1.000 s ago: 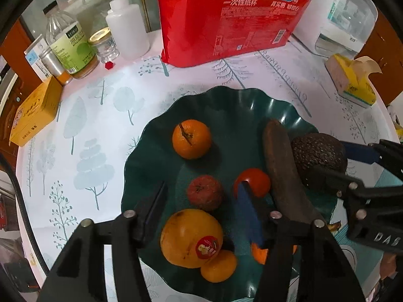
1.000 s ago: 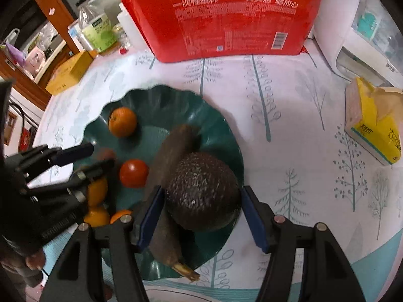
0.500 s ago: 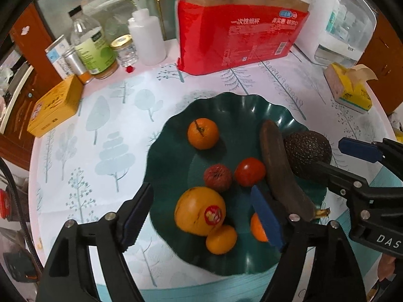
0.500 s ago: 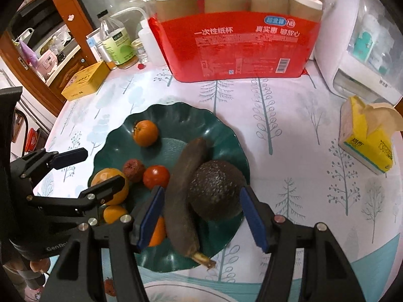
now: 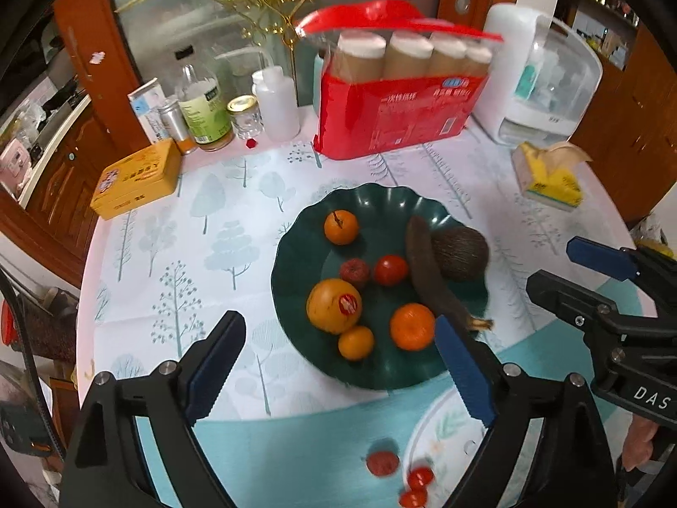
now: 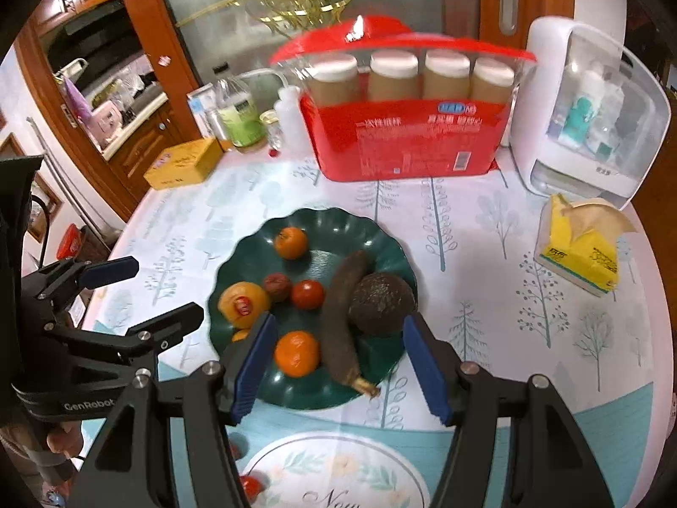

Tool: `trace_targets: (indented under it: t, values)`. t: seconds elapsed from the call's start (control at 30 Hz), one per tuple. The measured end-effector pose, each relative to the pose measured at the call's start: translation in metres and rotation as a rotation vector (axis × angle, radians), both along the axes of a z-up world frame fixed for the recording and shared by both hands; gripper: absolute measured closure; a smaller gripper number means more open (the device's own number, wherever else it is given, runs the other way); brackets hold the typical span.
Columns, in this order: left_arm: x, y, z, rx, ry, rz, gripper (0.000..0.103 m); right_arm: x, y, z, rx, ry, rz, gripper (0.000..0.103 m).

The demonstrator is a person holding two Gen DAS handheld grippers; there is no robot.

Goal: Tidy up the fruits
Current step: 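Withdraw both tools from the plate toward the remaining fruit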

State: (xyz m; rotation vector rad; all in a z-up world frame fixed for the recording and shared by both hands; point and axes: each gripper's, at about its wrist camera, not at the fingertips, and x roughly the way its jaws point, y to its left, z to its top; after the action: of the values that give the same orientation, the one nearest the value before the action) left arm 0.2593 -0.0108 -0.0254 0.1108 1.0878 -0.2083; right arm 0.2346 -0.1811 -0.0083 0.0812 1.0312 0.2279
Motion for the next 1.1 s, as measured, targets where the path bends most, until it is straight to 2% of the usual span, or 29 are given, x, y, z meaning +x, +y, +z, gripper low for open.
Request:
trace_targets:
  t: [0.27, 0.53, 0.83, 1.1]
  values:
    - [-0.051, 0.013, 0.036, -0.027, -0.054, 0.034, 0.011, -0.050, 0.005, 0.034, 0.030, -0.060, 0.046, 0.040]
    - [-0.091, 0.024, 0.040, -0.040, -0.063, 0.062, 0.010, -0.092, 0.012, 0.034, 0.026, -0.070, 0.079, 0.040]
    - [-0.131, 0.022, 0.005, 0.019, -0.042, 0.041, 0.010, -0.130, 0.020, -0.007, 0.024, 0.006, 0.090, 0.040]
    - [-0.149, 0.031, -0.057, 0.035, 0.063, 0.034, 0.010, -0.156, 0.040, -0.064, 0.026, 0.107, 0.105, 0.040]
